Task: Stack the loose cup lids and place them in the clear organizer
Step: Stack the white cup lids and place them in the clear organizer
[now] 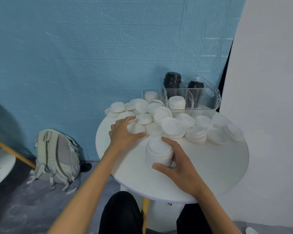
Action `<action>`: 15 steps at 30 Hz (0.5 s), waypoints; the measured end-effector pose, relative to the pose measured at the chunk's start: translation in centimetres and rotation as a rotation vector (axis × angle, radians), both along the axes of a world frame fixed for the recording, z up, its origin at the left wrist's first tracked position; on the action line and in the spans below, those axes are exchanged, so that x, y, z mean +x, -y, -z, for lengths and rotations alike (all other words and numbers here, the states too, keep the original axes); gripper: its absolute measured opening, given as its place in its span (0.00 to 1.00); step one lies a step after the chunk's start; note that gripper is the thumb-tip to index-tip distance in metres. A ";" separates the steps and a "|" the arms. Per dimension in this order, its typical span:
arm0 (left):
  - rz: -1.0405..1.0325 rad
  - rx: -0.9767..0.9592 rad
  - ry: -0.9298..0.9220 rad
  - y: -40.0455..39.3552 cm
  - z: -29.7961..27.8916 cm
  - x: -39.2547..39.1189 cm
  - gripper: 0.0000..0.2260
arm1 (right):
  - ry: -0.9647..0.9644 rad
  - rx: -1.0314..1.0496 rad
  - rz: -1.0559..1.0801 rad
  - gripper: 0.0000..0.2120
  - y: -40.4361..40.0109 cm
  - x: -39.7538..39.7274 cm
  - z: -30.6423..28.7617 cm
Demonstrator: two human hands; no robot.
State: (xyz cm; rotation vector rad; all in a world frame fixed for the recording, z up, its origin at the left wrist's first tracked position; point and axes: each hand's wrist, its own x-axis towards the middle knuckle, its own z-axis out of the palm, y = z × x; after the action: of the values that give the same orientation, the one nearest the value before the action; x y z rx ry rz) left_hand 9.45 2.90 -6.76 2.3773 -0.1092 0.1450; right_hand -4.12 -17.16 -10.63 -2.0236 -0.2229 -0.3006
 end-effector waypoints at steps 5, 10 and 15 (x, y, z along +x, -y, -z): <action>0.043 0.000 -0.019 0.3 1.4 0.8 0.33 | -0.004 0.009 -0.003 0.38 -0.1 0.0 -0.1; 0.001 -0.069 0.001 0.7 1.4 0.2 0.30 | -0.010 0.007 -0.004 0.38 0.0 0.0 -0.1; 0.111 -0.345 0.055 0.6 -1.0 -1.6 0.37 | -0.023 0.022 -0.009 0.38 0.0 0.0 0.0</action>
State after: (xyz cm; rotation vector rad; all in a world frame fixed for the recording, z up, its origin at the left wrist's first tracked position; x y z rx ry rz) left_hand 7.82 2.30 -5.71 2.0190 -0.2234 0.1621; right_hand -4.09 -17.12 -10.59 -2.0029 -0.2140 -0.2728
